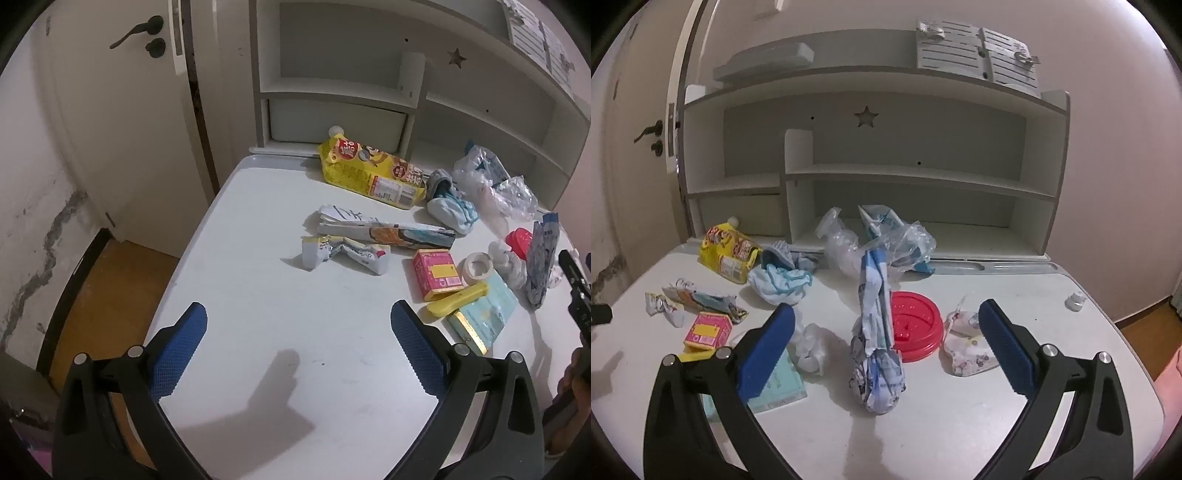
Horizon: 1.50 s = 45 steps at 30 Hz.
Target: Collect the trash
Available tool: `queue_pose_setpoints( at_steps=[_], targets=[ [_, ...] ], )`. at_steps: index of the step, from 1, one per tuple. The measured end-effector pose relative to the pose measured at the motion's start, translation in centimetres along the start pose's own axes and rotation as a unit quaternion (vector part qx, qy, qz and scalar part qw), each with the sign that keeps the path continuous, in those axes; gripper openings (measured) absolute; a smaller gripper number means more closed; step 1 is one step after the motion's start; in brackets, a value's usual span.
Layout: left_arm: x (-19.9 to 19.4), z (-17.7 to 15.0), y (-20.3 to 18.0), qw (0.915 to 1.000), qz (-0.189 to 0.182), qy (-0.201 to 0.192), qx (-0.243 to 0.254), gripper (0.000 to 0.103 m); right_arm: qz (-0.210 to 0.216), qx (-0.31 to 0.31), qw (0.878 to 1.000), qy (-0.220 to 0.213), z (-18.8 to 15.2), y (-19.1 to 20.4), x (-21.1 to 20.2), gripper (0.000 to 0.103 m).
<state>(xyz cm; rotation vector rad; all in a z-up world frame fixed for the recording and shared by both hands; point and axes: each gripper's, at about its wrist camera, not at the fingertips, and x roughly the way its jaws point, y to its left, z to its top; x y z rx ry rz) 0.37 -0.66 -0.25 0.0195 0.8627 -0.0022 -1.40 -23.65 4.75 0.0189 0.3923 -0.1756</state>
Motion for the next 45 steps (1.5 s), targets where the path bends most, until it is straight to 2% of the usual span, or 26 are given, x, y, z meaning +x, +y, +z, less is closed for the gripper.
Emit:
queue_pose_setpoints(
  at_steps=[2, 8, 10, 14, 16, 24, 45],
  targets=[
    [0.3, 0.1, -0.4, 1.0000, 0.004, -0.001, 0.004, 0.097, -0.007, 0.004, 1.000, -0.004, -0.1, 0.0, -0.1, 0.096],
    [1.4, -0.3, -2.1, 0.9998, -0.016, 0.001, 0.015, 0.097, -0.020, -0.014, 1.000, -0.017, -0.3, 0.9, -0.4, 0.096],
    [1.3, 0.1, -2.0, 0.9997, -0.010, 0.000, 0.023, 0.097, -0.021, -0.016, 0.999, -0.022, 0.3, 1.4, -0.6, 0.096],
    [1.2, 0.3, -2.6, 0.9993, -0.014, -0.010, 0.032, 0.097, -0.020, -0.015, 1.000, -0.017, 0.4, 1.4, -0.3, 0.096],
    [1.3, 0.3, -2.7, 0.9992, -0.012, -0.003, 0.039, 0.097, -0.019, -0.014, 1.000, -0.016, 0.4, 1.4, -0.3, 0.096],
    [1.6, 0.5, -2.8, 0.9992, -0.016, -0.009, 0.036, 0.097, -0.019, -0.013, 1.000, -0.015, 0.0, 1.4, -0.2, 0.096],
    [1.8, 0.5, -2.9, 0.9994, -0.027, 0.005, 0.022, 0.097, -0.019, -0.016, 1.000, -0.004, 0.1, 1.4, 0.0, 0.096]
  ],
)
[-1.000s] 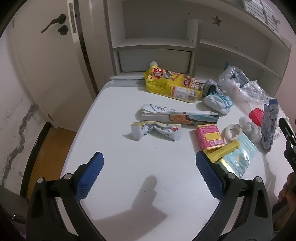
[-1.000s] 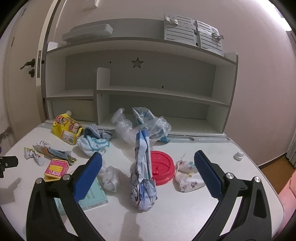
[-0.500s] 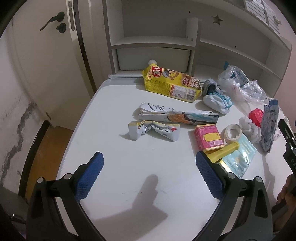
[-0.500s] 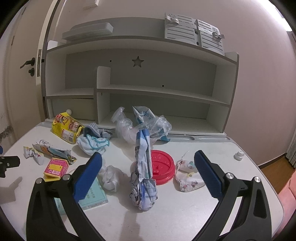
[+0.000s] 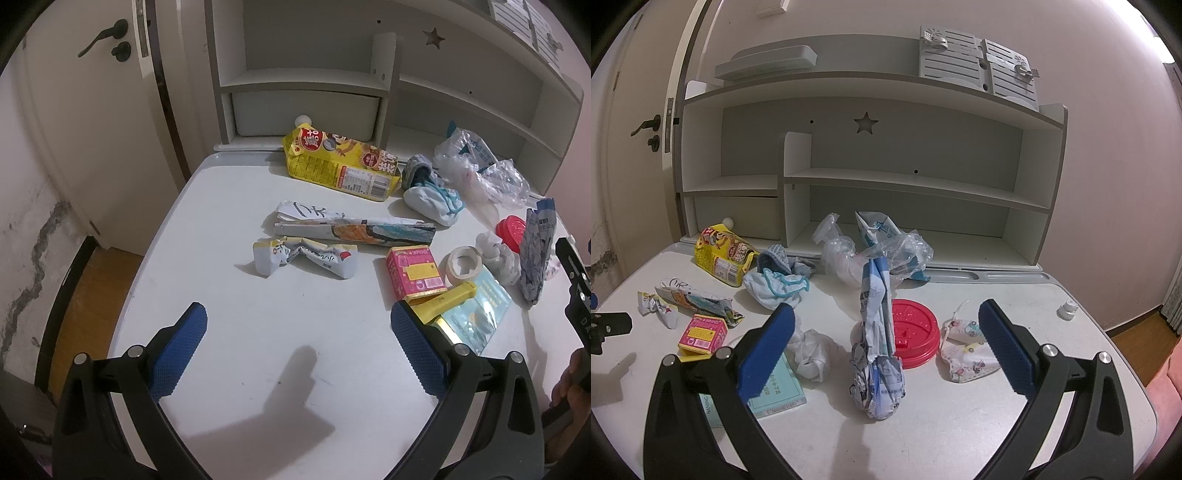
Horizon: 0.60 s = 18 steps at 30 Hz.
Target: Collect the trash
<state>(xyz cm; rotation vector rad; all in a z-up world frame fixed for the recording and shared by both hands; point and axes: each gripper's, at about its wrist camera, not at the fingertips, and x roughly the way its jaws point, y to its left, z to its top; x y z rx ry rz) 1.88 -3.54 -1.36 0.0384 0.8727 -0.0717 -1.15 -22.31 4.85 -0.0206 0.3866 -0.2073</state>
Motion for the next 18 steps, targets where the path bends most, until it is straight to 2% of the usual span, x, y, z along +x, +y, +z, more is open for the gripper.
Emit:
queue_pose_setpoints(
  at_steps=[4, 7, 11, 15, 18],
  targets=[
    [0.1, -0.1, 0.2, 1.0000, 0.003, -0.004, 0.000, 0.097, -0.012, -0.002, 1.000, 0.011, 0.0, 0.0, 0.3, 0.096],
    [0.1, 0.0, 0.2, 1.0000, 0.001, -0.002, -0.001, 0.097, -0.016, -0.010, 0.999, 0.046, 0.0, 0.0, 1.6, 0.096],
    [0.3, 0.0, 0.4, 1.0000, 0.000, -0.002, -0.003, 0.097, -0.015, 0.007, 0.999, 0.033, -0.2, -0.5, 1.4, 0.096],
    [0.5, 0.1, 0.5, 1.0000, -0.003, 0.002, -0.006, 0.097, -0.015, 0.003, 0.998, 0.056, -0.1, 0.0, 1.8, 0.096],
    [0.5, 0.2, 0.5, 1.0000, -0.005, 0.003, -0.008, 0.097, -0.017, 0.001, 0.999, 0.051, 0.0, 0.0, 1.7, 0.096]
  ],
)
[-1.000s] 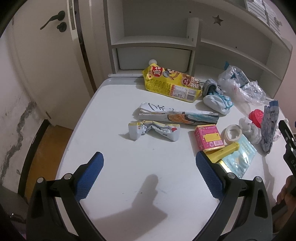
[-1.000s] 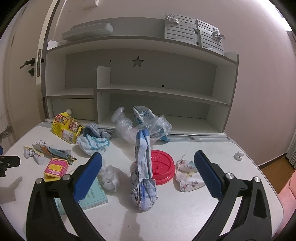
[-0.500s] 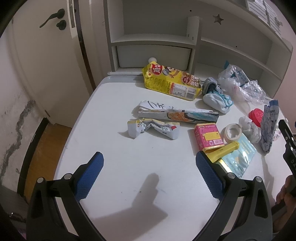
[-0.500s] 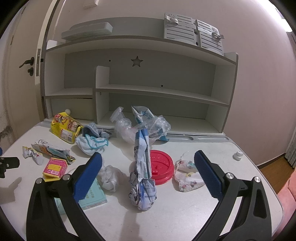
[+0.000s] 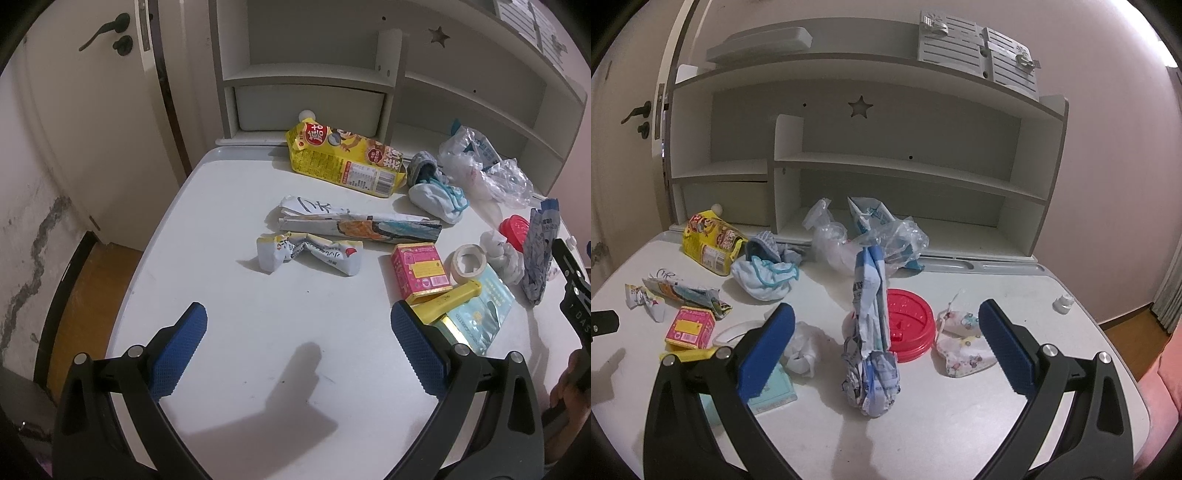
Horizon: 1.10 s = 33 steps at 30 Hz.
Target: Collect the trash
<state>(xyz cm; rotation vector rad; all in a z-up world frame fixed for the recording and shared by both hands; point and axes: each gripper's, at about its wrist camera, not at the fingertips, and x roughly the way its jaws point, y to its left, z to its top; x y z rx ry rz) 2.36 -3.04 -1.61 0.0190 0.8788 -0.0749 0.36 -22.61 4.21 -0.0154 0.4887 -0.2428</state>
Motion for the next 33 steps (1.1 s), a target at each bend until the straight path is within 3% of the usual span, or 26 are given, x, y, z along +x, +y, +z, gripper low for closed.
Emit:
queue_pose_setpoints(
  at_steps=[25, 27, 30, 32, 33],
  targets=[
    [0.2, 0.0, -0.4, 0.9999, -0.004, 0.010, 0.004, 0.097, 0.007, 0.023, 0.999, -0.028, -0.1, -0.6, -0.5, 0.096],
    [-0.1, 0.3, -0.5, 0.9996, -0.013, 0.010, 0.022, 0.097, 0.019, 0.035, 0.997, -0.060, -0.4, -1.7, -1.6, 0.096],
    [-0.9, 1.2, -0.6, 0.9977, -0.018, -0.008, 0.065, 0.097, 0.026, 0.047, 0.997, -0.063, -0.2, -3.2, -2.5, 0.096],
    [-1.0, 2.0, -1.2, 0.9937, -0.007, -0.016, 0.111, 0.097, 0.047, 0.036, 0.998, -0.034, 0.0, -3.7, -2.1, 0.096],
    [-0.8, 2.3, -1.4, 0.9920, -0.001, -0.014, 0.125, 0.097, 0.067, 0.023, 0.997, 0.004, 0.2, -3.7, -1.2, 0.096]
  ],
)
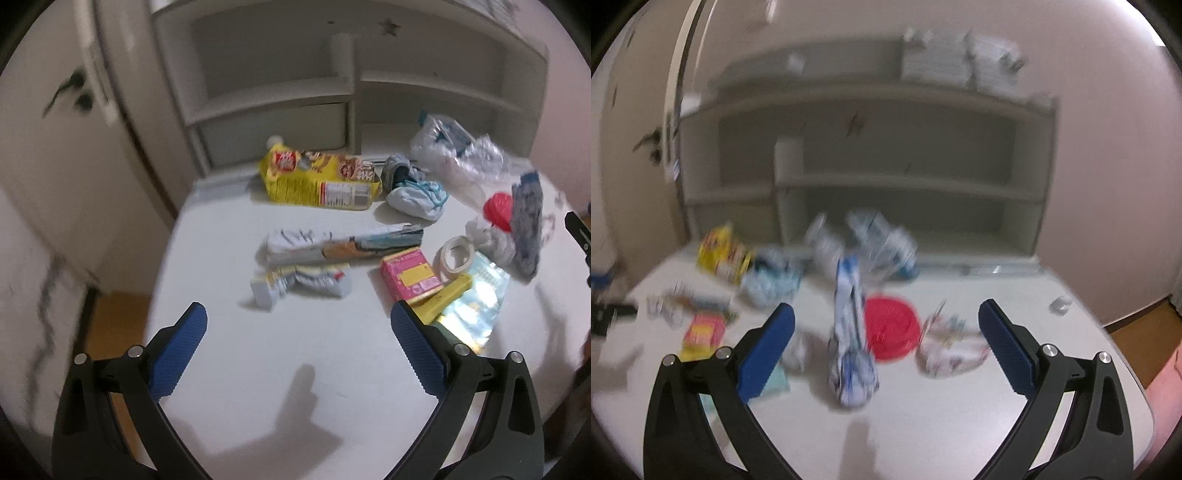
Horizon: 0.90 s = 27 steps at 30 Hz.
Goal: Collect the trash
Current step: 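Grasp the crumpled blue-white paper with the right tool while the left tool grasps a paper strip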
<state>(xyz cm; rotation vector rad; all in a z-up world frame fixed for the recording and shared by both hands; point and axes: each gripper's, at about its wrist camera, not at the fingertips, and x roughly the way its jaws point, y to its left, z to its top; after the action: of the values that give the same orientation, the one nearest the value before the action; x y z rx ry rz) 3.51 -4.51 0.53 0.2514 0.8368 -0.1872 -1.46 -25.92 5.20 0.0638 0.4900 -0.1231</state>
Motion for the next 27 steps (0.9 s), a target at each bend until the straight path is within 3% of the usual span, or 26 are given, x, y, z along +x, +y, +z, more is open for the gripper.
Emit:
queue_pose_setpoints(
  at_steps=[3, 8, 15, 17, 19, 20, 27],
  targets=[
    [1.1, 1.2, -0.7, 0.9988, 0.003, 0.007, 0.048, 0.097, 0.033, 0.000, 0.998, 0.046, 0.1, -0.2, 1.1, 0.096],
    [3.9, 3.2, -1.9, 0.9944, -0.006, 0.024, 0.103, 0.097, 0.015, -0.016, 0.995, 0.095, 0.2, -0.4, 3.6, 0.093],
    [7.6, 4.6, -2.5, 0.9895, -0.009, 0.039, 0.139, 0.096, 0.038, -0.026, 0.990, 0.131, 0.8, 0.6, 6.7, 0.067],
    [8.6, 5.0, -2.6, 0.9884, -0.010, 0.044, 0.145, 0.091, 0.040, -0.031, 0.989, 0.139, 1.0, 1.1, 7.7, 0.060],
    [9.5, 5.1, -2.5, 0.9867, -0.023, 0.053, 0.152, 0.085, 0.047, -0.030, 0.988, 0.147, 1.0, 1.3, 8.6, 0.038],
    [9.8, 5.3, -2.5, 0.9861, -0.029, 0.055, 0.154, 0.085, 0.054, -0.026, 0.987, 0.151, 0.9, 1.3, 8.8, 0.034],
    [10.9, 4.6, -3.9, 0.9717, -0.058, 0.068, 0.219, 0.081, 0.062, -0.023, 0.986, 0.150, 1.0, 1.1, 9.4, 0.031]
  ],
)
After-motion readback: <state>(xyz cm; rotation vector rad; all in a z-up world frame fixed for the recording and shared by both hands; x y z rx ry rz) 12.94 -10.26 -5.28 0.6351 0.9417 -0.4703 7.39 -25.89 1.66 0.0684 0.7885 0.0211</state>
